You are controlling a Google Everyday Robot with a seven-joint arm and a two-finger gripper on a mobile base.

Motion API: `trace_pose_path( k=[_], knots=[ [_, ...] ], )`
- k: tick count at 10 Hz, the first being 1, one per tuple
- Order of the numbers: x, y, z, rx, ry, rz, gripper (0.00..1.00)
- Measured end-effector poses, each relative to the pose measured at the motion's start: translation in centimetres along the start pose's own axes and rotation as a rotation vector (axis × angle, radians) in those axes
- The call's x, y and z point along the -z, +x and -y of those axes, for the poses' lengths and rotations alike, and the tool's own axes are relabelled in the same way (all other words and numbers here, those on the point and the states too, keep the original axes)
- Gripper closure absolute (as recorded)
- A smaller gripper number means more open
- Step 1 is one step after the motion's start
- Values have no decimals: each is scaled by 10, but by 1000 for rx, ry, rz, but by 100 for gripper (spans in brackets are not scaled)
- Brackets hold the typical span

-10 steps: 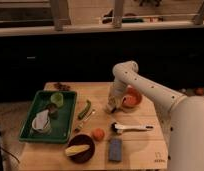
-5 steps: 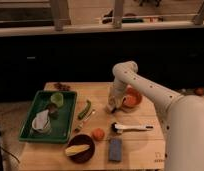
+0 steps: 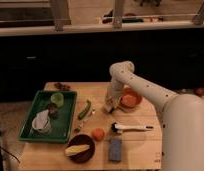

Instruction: Place eraser in table surface

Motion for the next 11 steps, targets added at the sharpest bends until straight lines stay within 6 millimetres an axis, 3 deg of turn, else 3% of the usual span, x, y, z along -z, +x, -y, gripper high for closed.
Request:
trace_pose_path(
  k=[11],
  knots=[
    [-17,-36,6,178,-7,100,100]
  ],
)
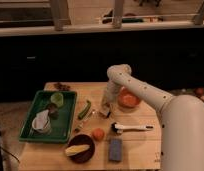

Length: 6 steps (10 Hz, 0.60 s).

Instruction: Place eraser in table surface

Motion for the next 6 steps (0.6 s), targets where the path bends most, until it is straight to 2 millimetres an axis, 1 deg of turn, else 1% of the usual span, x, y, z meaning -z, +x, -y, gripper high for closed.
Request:
trace_pose_path(
  k=[1,2,4,6],
  knots=[
    [-1,-3,0,21,-5,13,98],
    [-2,-6,1,38,-8,21,93],
    [-5,-13,6,75,-13,44,70],
    [-6,-15,6,88,-15,59,53]
  ],
)
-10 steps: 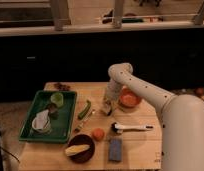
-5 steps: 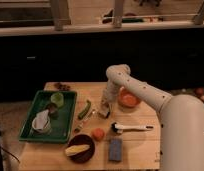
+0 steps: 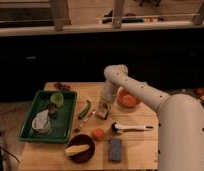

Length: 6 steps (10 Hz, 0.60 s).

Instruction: Place eraser in table surface

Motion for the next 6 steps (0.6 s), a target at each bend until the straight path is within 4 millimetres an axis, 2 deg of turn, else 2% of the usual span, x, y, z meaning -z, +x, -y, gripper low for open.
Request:
trace_pose_path(
  k=[1,3,4,6],
  knots=[
    [-1,-1,1,7,2,9,40],
    [-1,-2,3,20,4,21,24],
    [-2,-2,3,26,8,29,20],
    [0,-2,3,32,11,36,20]
  ],
)
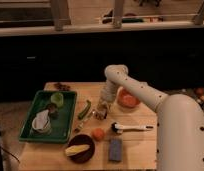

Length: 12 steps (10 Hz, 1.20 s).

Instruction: Place eraser in table surface

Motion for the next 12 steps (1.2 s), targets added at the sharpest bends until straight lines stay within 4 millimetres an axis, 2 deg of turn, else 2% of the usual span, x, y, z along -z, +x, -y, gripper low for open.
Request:
trace_pose_path(
  k=[12],
  knots=[
    [13,7,-3,-30,2,-43,20]
  ],
)
